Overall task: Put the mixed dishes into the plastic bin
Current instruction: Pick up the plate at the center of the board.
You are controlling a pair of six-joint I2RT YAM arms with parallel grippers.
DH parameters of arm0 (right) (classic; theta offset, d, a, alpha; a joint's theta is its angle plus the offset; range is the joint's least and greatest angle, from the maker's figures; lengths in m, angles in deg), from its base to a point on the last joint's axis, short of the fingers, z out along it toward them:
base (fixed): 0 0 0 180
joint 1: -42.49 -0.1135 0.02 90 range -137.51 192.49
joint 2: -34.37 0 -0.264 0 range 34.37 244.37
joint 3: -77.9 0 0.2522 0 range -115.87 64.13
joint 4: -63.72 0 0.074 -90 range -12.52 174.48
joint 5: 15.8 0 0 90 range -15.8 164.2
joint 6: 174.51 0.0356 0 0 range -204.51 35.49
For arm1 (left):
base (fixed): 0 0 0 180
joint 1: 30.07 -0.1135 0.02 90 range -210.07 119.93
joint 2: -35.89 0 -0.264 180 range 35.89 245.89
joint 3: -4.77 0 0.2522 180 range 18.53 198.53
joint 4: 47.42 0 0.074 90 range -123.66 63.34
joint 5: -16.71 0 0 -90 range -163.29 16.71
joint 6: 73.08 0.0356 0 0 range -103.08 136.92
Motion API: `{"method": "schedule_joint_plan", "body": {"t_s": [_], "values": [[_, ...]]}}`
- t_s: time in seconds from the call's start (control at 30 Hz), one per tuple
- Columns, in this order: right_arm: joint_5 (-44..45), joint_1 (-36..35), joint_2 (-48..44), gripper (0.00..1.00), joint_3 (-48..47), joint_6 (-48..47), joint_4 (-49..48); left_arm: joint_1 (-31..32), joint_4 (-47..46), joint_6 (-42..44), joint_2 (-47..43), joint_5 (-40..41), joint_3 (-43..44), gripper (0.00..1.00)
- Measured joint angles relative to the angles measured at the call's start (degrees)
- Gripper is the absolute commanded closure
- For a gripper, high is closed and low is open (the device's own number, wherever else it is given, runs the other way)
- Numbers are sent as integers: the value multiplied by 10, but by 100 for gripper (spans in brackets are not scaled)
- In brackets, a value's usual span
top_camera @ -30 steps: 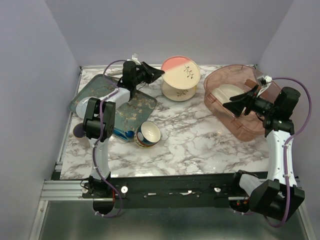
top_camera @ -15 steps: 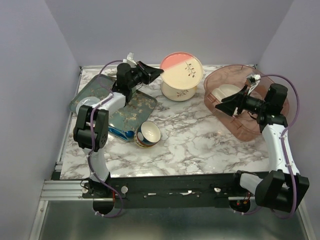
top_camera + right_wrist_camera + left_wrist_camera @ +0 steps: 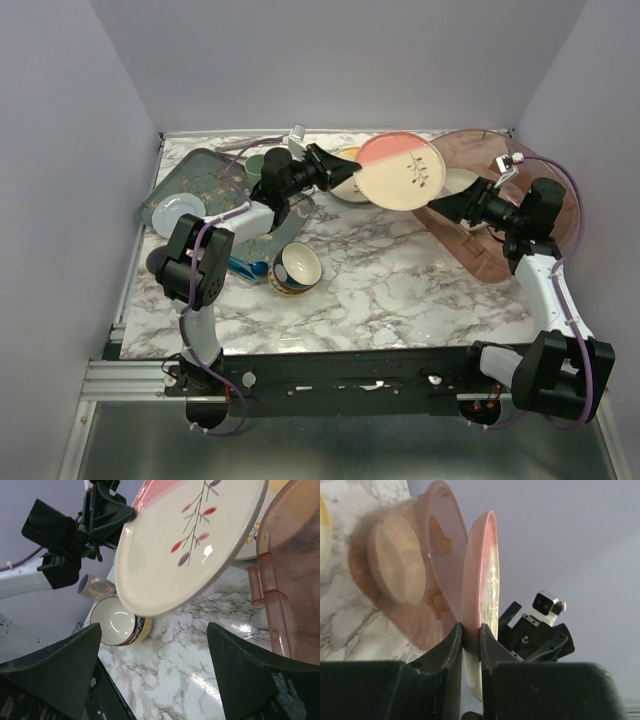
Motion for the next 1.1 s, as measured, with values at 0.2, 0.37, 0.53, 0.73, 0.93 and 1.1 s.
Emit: {"method": "schedule_joint_plan", "body": {"t_s": [0.2,0.37,0.53,0.73,0.93,1.1], "values": [[55,0,0,9,23,70,-43,40,-27,-13,0,0,0,100],[92,0,0,17,31,99,-53,57,-38,-17,0,0,0,100],[118,2,-17,39,52,128,-77,61,-38,-16,0,0,0,100],[127,10,-30,74,73,167,-112,65,-38,-15,0,0,0,100],[121,21,-34,99,85,228,-141,69,-33,6,0,10,0,100],[115,37,-42,100,97,240,-139,75,-29,25,0,9,3,57]]}}
